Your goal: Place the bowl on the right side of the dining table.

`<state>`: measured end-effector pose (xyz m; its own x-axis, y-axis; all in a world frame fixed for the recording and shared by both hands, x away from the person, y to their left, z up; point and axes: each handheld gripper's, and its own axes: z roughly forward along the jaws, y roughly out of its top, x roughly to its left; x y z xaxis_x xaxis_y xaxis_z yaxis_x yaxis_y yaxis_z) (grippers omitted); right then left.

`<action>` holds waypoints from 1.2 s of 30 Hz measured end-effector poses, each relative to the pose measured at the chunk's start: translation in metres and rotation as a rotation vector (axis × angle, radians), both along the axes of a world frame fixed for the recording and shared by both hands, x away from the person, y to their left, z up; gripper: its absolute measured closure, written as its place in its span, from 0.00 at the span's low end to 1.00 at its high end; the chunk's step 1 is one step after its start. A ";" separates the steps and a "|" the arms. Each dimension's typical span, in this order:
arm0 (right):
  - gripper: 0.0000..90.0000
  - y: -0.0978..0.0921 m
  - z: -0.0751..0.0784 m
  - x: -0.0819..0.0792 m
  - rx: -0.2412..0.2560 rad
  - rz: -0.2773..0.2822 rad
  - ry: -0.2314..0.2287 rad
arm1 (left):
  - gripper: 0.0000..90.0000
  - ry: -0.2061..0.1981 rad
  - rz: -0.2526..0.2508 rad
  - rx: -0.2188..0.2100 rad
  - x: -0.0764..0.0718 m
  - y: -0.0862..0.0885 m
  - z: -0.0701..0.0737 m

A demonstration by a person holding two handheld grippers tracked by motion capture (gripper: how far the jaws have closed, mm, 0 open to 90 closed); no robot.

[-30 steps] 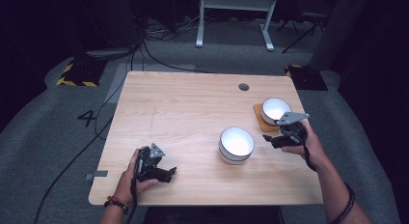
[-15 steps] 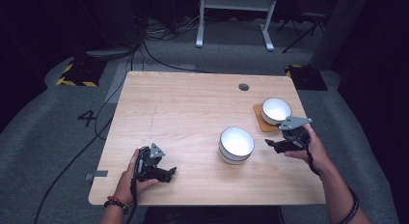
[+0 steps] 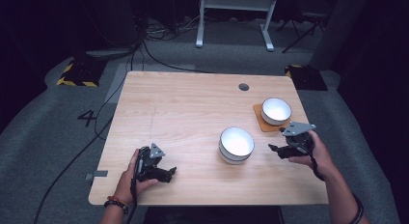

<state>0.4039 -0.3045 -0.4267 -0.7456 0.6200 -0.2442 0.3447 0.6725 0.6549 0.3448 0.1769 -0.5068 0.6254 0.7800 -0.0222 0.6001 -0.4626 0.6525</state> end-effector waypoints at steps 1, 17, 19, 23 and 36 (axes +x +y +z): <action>0.26 -0.001 0.000 -0.001 0.000 -0.004 0.001 | 0.00 0.000 0.000 0.000 0.000 0.000 0.000; 0.25 -0.015 -0.014 -0.014 -0.025 -0.036 0.007 | 0.00 0.000 0.000 0.000 0.000 0.000 0.000; 0.25 -0.017 -0.016 -0.015 -0.028 -0.027 0.009 | 0.00 0.002 0.000 0.001 0.000 0.000 0.000; 0.25 -0.021 -0.020 -0.018 -0.037 -0.029 0.014 | 0.00 0.000 0.000 0.000 0.000 0.000 0.000; 0.25 -0.029 -0.032 -0.028 -0.044 -0.046 0.035 | 0.00 0.002 -0.001 0.001 0.000 0.000 0.000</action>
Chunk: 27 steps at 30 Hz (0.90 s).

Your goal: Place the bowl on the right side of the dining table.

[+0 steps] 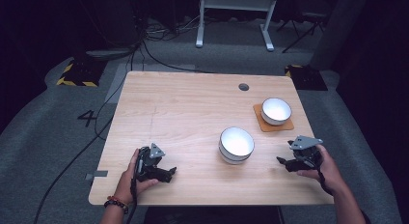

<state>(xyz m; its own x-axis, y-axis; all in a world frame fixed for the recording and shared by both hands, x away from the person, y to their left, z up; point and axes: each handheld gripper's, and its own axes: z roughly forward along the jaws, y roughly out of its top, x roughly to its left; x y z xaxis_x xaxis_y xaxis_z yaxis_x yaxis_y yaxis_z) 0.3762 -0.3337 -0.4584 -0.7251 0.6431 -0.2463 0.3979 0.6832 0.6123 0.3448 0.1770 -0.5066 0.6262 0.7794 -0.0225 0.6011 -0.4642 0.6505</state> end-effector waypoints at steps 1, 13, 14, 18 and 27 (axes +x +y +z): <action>0.25 -0.001 -0.001 -0.001 -0.002 -0.003 0.000 | 0.00 -0.001 0.001 -0.001 0.000 0.000 0.000; 0.24 -0.012 -0.015 -0.010 0.020 -0.044 0.023 | 0.00 -0.002 0.001 -0.002 0.000 0.000 0.000; 0.23 -0.013 -0.016 -0.011 0.020 -0.040 0.018 | 0.00 -0.002 0.001 -0.001 0.000 0.000 0.000; 0.23 -0.019 -0.021 -0.013 0.054 -0.050 0.033 | 0.00 -0.002 0.001 -0.002 0.000 0.000 0.000; 0.22 -0.032 -0.030 -0.018 0.084 -0.070 0.039 | 0.00 -0.003 0.001 -0.002 0.000 0.000 0.000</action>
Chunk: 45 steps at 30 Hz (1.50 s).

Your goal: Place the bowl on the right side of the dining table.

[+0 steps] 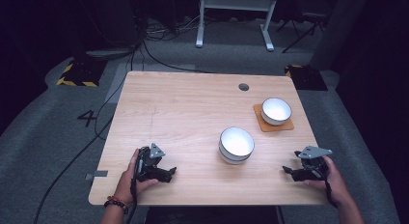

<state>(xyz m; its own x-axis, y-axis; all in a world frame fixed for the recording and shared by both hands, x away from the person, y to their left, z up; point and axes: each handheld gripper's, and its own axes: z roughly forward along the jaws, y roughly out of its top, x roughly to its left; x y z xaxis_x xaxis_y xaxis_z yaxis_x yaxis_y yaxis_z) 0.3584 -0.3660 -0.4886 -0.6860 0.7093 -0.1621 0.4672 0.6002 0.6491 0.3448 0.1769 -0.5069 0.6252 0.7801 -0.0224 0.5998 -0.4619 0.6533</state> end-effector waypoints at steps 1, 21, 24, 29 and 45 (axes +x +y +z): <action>0.22 -0.002 -0.001 -0.001 0.005 0.004 -0.004 | 0.00 0.000 0.000 0.000 0.000 0.000 0.000; 0.19 -0.031 -0.014 -0.010 0.162 -0.086 0.000 | 0.00 -0.004 0.004 0.009 0.001 0.000 0.001; 0.19 -0.036 -0.016 -0.010 0.187 -0.109 0.012 | 0.00 -0.004 0.004 0.009 0.001 0.000 0.001; 0.19 -0.041 -0.016 -0.010 0.184 -0.117 0.010 | 0.00 -0.004 0.002 0.010 0.001 0.000 0.001; 0.19 -0.042 -0.016 -0.011 0.186 -0.110 0.008 | 0.00 0.000 0.001 0.001 0.000 0.000 0.000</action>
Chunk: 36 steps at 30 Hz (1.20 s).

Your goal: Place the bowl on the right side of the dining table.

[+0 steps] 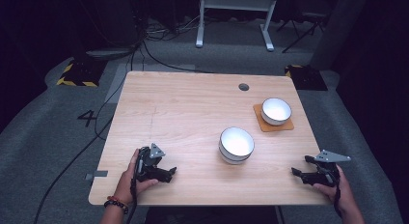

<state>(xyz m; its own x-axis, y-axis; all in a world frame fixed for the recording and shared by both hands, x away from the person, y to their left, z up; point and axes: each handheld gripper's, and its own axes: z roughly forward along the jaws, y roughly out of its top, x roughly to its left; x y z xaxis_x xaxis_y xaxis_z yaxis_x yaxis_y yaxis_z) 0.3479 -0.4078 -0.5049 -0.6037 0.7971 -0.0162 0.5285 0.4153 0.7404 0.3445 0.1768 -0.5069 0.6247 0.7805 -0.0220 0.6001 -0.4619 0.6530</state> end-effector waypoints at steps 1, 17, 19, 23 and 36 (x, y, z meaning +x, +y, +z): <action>0.19 0.000 0.000 0.000 0.000 0.000 0.000 | 0.00 0.000 -0.001 0.000 0.000 0.000 0.000; 0.19 0.000 0.000 0.000 0.000 0.000 0.000 | 0.00 0.000 -0.003 0.000 0.000 0.000 0.000; 0.19 0.000 0.000 0.000 0.000 0.000 0.000 | 0.00 0.000 -0.004 0.000 0.000 0.000 0.000; 0.19 0.000 0.000 0.000 0.000 0.000 0.000 | 0.00 0.000 -0.004 0.000 0.000 0.000 0.000; 0.19 0.000 0.000 0.000 -0.001 0.005 -0.002 | 0.00 0.000 -0.004 0.000 0.000 0.000 0.000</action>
<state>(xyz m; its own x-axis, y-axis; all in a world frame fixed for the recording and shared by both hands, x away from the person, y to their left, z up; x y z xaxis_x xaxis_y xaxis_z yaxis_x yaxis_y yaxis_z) 0.3478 -0.4079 -0.5049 -0.6074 0.7942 -0.0183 0.5253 0.4188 0.7407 0.3448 0.1769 -0.5069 0.6279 0.7780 -0.0218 0.5982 -0.4646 0.6530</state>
